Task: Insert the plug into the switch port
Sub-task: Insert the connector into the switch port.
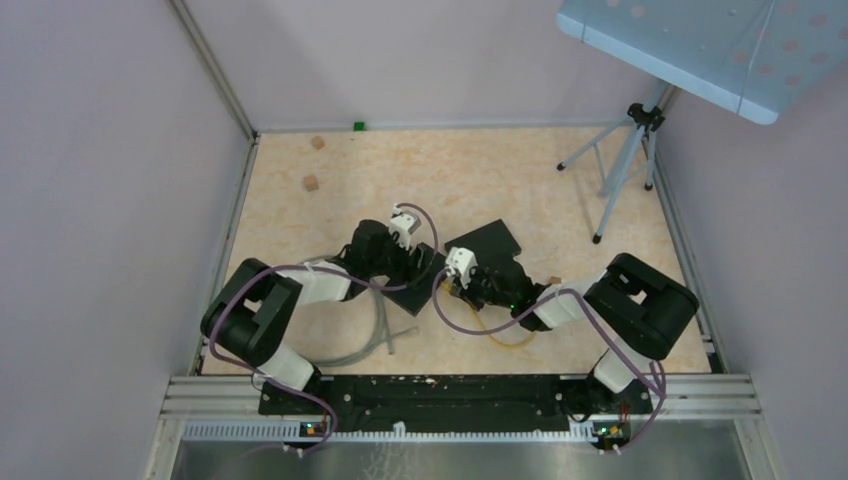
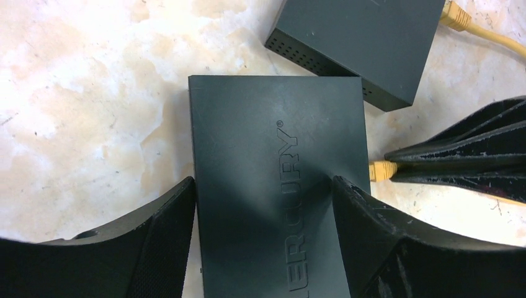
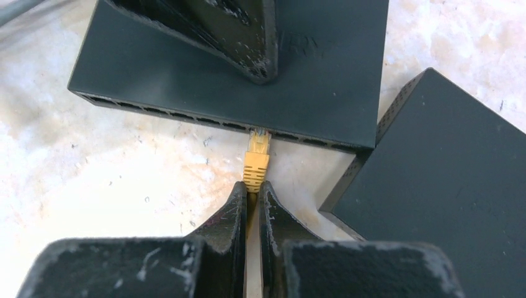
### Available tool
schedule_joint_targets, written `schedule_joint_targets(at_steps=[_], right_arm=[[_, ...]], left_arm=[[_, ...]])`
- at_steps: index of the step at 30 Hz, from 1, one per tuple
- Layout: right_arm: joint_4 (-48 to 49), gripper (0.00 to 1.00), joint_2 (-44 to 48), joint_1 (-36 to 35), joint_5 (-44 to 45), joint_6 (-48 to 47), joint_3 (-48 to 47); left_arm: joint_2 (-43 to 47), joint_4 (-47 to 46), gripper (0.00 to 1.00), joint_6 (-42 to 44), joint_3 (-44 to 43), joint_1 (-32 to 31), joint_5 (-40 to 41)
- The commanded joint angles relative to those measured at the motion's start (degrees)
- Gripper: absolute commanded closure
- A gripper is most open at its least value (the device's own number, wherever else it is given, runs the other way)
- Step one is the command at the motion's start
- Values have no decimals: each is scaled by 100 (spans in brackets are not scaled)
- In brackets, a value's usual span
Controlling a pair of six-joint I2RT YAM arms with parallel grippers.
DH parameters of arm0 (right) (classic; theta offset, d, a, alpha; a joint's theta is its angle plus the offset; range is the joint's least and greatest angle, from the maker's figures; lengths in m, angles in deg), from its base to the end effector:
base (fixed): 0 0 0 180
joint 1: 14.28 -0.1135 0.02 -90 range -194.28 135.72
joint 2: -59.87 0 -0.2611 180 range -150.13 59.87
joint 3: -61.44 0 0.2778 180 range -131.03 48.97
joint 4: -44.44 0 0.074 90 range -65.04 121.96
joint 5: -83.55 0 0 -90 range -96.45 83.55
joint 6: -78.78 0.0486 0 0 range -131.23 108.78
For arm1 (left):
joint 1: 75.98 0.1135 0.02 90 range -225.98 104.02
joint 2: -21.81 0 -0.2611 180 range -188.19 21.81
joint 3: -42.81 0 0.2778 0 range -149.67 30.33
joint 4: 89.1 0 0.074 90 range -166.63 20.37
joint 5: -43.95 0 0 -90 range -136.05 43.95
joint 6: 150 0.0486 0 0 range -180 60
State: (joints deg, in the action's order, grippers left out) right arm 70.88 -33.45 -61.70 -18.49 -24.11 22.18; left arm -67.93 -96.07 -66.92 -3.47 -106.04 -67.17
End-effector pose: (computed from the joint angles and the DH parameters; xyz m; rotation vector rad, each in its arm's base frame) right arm 0.1995 0.2321 0.0929 -1.1648 1.7395 0.5858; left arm 0.2651 -0.1736 0.1125 0.6598 2.1662 -0.7591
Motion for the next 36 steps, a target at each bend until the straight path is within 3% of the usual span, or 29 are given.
schedule_joint_targets(at_steps=[1,8,24,36], right_arm=[[2029,100,-148,-57,123,358,-1064],[2389,100,-88,-57,1179,732,-941],[1281,100,1262,-58,776,513,809],[880,100,878,-57,361,401,797]], left_arm=[[-443,360,24,-453,121,-908,-2501],[-302,294,25,-555,213,-1041,-2467],[491,794,8,-976,-360,86,-601],[474,829,3,-1081,-546,339,-43]])
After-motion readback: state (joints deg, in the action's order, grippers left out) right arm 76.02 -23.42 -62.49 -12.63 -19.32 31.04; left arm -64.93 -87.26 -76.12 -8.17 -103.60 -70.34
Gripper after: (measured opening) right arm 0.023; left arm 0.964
